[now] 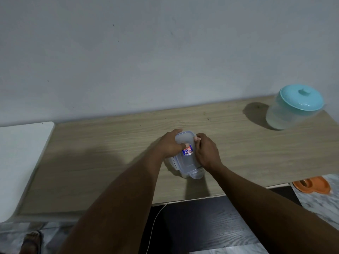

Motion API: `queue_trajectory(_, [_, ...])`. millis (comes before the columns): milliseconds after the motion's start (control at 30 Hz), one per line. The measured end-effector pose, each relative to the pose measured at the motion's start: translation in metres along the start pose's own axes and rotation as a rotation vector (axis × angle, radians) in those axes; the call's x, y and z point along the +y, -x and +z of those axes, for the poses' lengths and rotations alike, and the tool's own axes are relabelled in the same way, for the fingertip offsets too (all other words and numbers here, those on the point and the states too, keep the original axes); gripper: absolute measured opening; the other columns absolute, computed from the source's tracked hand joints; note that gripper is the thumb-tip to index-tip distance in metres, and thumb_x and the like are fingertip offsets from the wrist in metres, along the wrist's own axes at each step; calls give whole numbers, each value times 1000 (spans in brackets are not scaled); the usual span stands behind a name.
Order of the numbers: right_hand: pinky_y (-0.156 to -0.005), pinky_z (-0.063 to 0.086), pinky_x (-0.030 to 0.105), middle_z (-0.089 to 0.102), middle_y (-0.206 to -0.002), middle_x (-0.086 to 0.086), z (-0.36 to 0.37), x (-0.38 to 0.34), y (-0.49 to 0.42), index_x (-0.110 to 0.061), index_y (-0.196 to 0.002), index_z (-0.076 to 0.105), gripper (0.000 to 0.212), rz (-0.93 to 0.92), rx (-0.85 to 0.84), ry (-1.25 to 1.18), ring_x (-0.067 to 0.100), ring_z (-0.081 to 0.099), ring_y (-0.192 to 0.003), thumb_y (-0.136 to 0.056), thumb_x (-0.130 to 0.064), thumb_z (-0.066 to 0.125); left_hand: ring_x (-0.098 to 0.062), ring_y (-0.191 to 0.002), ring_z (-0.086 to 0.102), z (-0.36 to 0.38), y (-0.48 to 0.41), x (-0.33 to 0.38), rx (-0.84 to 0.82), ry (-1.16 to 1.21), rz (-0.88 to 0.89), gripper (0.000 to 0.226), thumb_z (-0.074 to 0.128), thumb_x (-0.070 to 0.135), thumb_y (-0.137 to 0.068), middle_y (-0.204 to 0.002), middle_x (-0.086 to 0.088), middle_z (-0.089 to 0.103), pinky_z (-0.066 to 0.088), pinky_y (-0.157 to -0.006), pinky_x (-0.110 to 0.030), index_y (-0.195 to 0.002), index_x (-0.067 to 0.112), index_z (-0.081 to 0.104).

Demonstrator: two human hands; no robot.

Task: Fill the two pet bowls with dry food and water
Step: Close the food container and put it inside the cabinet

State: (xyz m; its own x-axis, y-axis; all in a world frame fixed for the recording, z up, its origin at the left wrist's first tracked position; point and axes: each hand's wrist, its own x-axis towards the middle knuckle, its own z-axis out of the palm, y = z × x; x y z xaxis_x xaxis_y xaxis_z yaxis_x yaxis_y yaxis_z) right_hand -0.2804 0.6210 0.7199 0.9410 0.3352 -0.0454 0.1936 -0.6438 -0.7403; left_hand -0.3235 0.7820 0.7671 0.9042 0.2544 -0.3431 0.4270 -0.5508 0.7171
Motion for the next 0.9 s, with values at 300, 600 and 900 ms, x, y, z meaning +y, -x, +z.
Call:
queue_trajectory(300, [-85, 51, 43, 65, -117, 6, 10, -9, 40, -16, -122, 56, 61, 37, 294, 12, 27, 63, -105, -99, -60, 19, -22, -141, 40, 6, 10, -1, 9, 6, -14, 79, 75, 32, -88, -158, -4, 37, 35, -113, -29, -155, 23, 34])
queue_trajectory(600, [-71, 53, 42, 67, -92, -4, 17, 4, 46, -20, -102, 64, 48, -25, 407, -118, 18, 64, -81, -100, -54, 30, -22, -139, 43, 3, 13, -10, -3, -69, -45, 81, 77, 41, -84, -156, 0, 42, 38, -112, -32, -153, 27, 38])
queue_trajectory(900, [-60, 43, 29, 60, -74, -8, 14, 6, 43, -17, -93, 61, 46, -49, 369, -114, 11, 56, -65, -97, -52, 31, -19, -109, 66, -7, 15, -6, -2, -30, -96, 66, 86, 46, -70, -121, 3, 69, 54, -96, -38, -129, 27, 63])
